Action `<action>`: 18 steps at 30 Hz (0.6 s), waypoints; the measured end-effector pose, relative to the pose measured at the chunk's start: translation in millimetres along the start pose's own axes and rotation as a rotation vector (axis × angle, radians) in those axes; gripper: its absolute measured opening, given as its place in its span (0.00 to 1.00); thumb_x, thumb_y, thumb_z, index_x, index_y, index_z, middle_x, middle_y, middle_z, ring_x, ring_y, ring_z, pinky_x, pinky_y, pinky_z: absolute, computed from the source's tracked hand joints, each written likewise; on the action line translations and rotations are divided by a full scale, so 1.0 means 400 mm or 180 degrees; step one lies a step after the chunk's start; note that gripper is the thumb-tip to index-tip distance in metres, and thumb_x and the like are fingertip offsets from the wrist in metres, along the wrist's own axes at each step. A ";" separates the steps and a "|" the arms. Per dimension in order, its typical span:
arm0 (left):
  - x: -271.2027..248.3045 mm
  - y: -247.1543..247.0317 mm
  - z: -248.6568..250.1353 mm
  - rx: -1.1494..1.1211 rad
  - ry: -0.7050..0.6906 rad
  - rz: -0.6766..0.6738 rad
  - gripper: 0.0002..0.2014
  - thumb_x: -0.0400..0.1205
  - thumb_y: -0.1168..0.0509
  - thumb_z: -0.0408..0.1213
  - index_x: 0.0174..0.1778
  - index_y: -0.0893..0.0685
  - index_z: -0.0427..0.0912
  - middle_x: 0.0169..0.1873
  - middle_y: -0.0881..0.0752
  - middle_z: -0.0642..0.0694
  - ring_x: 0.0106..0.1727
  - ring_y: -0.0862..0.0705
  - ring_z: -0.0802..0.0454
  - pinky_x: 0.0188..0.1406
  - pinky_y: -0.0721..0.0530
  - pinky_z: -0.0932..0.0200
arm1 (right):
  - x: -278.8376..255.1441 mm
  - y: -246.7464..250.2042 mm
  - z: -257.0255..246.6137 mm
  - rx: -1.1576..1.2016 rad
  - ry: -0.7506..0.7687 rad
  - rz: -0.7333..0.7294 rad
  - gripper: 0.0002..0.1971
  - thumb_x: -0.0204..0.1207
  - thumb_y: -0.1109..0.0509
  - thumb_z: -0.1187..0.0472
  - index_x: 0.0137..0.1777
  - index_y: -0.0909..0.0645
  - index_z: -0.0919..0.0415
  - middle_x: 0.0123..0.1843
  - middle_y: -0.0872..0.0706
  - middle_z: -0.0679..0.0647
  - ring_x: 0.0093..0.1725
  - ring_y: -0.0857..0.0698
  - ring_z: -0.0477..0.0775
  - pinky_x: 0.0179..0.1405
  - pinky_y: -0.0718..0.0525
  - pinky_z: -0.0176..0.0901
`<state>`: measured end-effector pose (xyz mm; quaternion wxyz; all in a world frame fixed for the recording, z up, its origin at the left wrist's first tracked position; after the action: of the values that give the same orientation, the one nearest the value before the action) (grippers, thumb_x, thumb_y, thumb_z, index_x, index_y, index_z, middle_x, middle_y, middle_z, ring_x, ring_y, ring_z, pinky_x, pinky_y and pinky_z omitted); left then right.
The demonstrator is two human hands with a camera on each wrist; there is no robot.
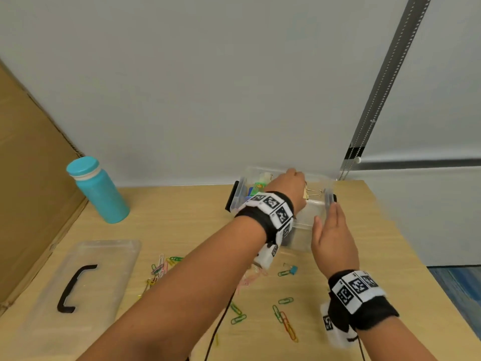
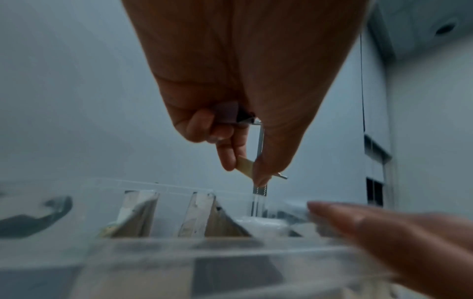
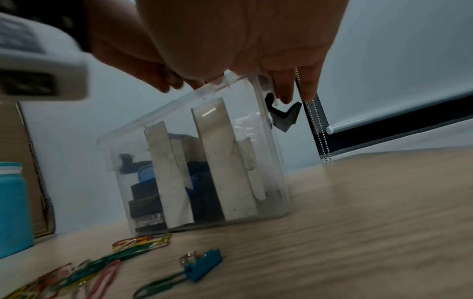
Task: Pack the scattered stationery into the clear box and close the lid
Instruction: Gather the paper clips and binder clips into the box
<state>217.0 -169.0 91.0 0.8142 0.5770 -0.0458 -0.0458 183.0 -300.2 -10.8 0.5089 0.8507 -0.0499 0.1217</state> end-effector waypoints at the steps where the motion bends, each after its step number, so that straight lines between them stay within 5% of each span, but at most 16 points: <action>1: 0.035 -0.012 0.008 0.0109 0.0048 -0.0050 0.20 0.78 0.34 0.34 0.67 0.25 0.37 0.64 0.25 0.40 0.60 0.19 0.40 0.58 0.19 0.48 | -0.001 0.002 -0.002 -0.0023 0.0019 0.0014 0.33 0.83 0.58 0.46 0.81 0.45 0.68 0.82 0.38 0.66 0.77 0.30 0.64 0.72 0.26 0.58; 10: 0.166 -0.064 0.013 -0.0051 0.0265 -0.0481 0.23 0.80 0.35 0.36 0.70 0.29 0.35 0.69 0.24 0.36 0.67 0.22 0.37 0.62 0.22 0.49 | -0.002 0.003 -0.003 -0.0096 0.0026 0.0045 0.31 0.84 0.54 0.49 0.82 0.46 0.67 0.83 0.40 0.63 0.79 0.34 0.61 0.77 0.32 0.56; 13: 0.127 -0.052 -0.004 -0.0506 0.0095 -0.0469 0.29 0.79 0.36 0.34 0.78 0.35 0.40 0.73 0.25 0.40 0.71 0.23 0.42 0.69 0.22 0.49 | -0.003 0.001 -0.003 -0.0079 0.0013 0.0079 0.32 0.83 0.56 0.48 0.82 0.47 0.66 0.83 0.40 0.62 0.79 0.34 0.60 0.76 0.32 0.57; 18: -0.063 -0.009 -0.049 -0.1209 -0.0272 0.0013 0.25 0.81 0.37 0.35 0.76 0.30 0.47 0.71 0.24 0.48 0.66 0.19 0.52 0.67 0.20 0.54 | -0.005 -0.001 -0.004 -0.0034 -0.0007 0.0094 0.35 0.81 0.63 0.44 0.81 0.44 0.67 0.81 0.37 0.64 0.78 0.32 0.62 0.74 0.28 0.59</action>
<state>194.5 -148.8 80.4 0.9058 0.4104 -0.0721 -0.0765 181.1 -298.8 -10.9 0.5114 0.8473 -0.0638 0.1280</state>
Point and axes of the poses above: each hand's wrist, its own x-axis towards the middle knuckle, its own y-axis out of the back of the hand, z = x × y, the point moved 2 cm from there along x, towards the middle knuckle
